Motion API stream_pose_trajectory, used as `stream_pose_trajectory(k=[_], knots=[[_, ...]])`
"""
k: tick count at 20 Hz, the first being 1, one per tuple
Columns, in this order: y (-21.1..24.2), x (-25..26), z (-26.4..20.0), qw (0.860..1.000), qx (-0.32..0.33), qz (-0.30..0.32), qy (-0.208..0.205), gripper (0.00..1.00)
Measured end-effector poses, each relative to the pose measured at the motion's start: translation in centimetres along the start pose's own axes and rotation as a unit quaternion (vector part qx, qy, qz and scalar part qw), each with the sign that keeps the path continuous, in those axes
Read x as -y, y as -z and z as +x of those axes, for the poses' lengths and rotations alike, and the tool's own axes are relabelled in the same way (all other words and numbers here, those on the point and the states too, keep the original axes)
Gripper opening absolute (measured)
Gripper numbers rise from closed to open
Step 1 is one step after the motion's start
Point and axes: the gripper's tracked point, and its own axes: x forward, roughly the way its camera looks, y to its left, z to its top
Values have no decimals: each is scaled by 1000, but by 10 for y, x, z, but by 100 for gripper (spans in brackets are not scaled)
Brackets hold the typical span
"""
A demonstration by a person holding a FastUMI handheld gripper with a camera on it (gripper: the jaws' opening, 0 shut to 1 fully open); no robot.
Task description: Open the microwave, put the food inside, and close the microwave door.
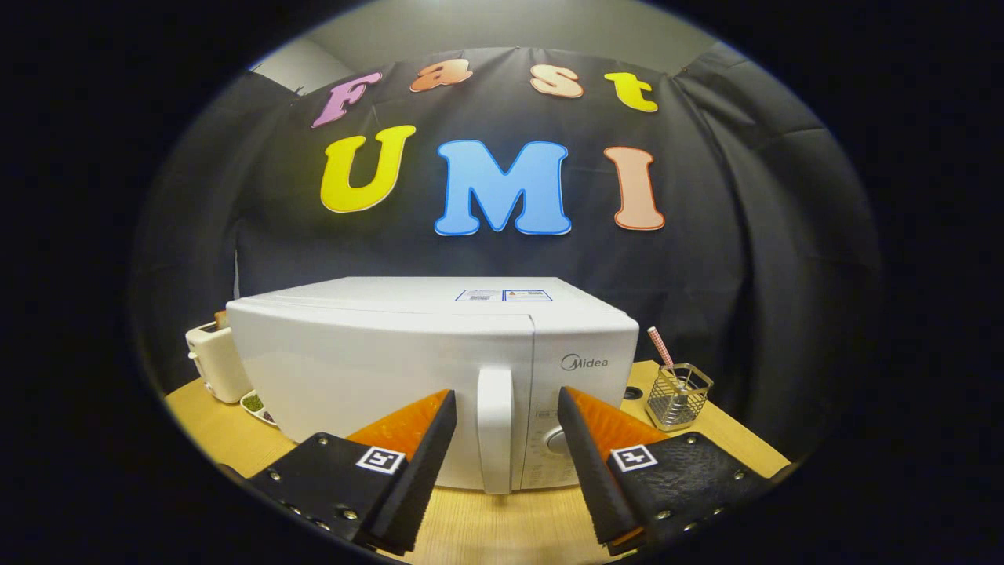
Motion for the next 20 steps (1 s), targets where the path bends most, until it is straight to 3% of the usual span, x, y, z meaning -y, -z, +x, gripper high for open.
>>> stream_pose_trajectory(k=[5,8,9,11,17,20], knots=[[4,-8,14,1000,10,-3,-3,65],[3,-8,13,1000,13,17,-8,28],[3,-10,11,999,9,39,-11,28],[3,-8,11,999,8,33,-5,10],[6,-11,6,999,0,39,2,10],[9,-15,-21,1000,11,24,9,10]])
